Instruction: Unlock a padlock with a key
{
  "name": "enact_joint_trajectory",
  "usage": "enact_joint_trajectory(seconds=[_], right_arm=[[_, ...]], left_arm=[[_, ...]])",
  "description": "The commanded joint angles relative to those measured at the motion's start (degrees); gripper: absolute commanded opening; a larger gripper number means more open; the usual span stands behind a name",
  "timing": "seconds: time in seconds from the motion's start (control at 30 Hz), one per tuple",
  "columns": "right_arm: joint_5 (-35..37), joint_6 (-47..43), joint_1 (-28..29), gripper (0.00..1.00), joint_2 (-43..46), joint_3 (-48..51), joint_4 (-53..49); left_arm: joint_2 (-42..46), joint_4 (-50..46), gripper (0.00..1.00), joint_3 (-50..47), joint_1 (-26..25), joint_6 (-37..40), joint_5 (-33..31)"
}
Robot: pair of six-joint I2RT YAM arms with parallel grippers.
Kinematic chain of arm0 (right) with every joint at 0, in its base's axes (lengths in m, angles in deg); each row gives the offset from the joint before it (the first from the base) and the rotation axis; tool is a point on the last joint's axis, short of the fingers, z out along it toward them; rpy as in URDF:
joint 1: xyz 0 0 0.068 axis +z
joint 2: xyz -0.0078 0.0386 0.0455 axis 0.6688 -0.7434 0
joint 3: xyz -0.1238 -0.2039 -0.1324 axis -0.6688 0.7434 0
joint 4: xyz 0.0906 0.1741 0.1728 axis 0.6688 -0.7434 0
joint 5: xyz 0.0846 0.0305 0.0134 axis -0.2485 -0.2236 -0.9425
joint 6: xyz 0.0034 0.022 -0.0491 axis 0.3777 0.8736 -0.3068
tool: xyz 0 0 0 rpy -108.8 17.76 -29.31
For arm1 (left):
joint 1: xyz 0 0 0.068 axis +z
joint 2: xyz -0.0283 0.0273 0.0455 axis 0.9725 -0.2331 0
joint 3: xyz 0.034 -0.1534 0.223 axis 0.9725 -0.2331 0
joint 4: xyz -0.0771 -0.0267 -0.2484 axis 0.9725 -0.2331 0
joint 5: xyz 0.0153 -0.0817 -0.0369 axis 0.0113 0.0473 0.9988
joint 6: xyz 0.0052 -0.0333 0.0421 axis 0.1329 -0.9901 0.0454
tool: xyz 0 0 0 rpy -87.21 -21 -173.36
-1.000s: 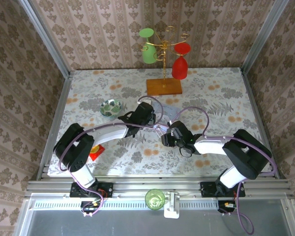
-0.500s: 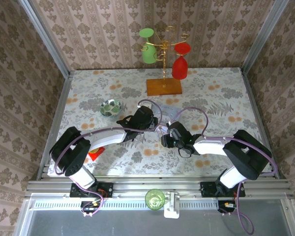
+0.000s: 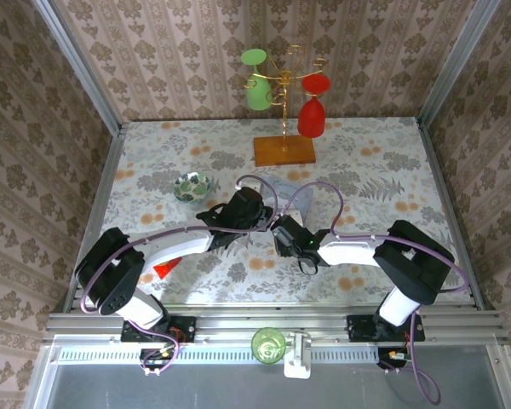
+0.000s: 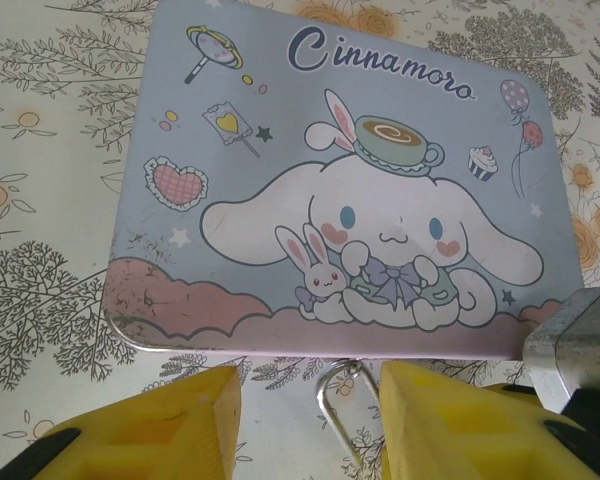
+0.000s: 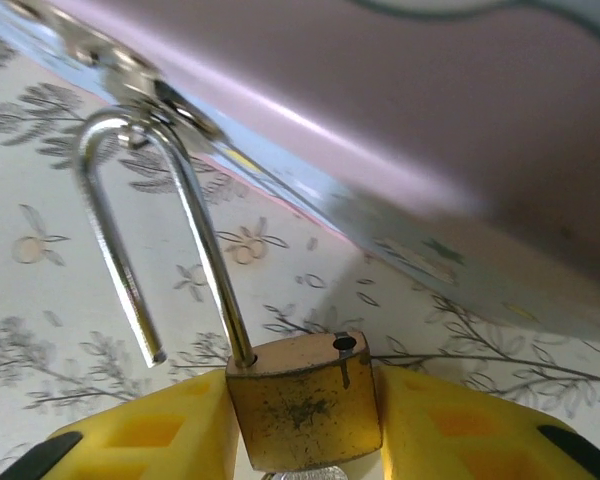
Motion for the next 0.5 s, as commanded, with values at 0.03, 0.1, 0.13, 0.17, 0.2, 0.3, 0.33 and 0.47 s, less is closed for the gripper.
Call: enact_joint_trajectory(seconds=[0.03, 0.1, 0.13, 0.17, 0.2, 0.3, 0.33, 0.47], right_arm=[[7.73, 1.47, 1.18, 0.38, -2.89, -2.51, -5.13], [7.65, 1.39, 1.22, 0.34, -4.07, -2.52, -3.96], [7.27, 1.21, 1.23, 0.32, -4.37, -2.16, -2.69], [6.86, 1.34, 1.21, 0.31, -4.49, -1.9, -1.88], [6.7, 1.57, 1.21, 0.3, -4.5, -1.75, -1.66], [7.02, 2.57, 1.35, 0.2, -3.2, -0.65, -1.97], [7.04, 2.97, 1.3, 0.18, -2.58, -0.15, -1.94], [5.34, 4.53, 1.39, 0.17, -0.45, 1.52, -1.55]], left_arm=[[2.33, -1.71, 0.42, -0.19, 0.31, 0.37, 0.14], [3.01, -1.92, 0.42, 0.18, 1.07, 1.01, 0.39], [3.36, -2.37, 0.42, 0.5, 1.52, 1.54, 0.43], [3.63, -2.87, 0.42, 0.97, 1.92, 2.15, 0.24], [4.02, -3.59, 0.42, 1.32, 2.42, 2.88, -0.28], [3.86, -3.97, 0.44, 2.21, 4.29, 6.29, -2.41], [2.91, -2.81, 0.47, 2.51, 5.08, 8.4, -2.03], [-4.69, -0.82, 0.52, 5.61, 7.92, 12.77, 3.84]])
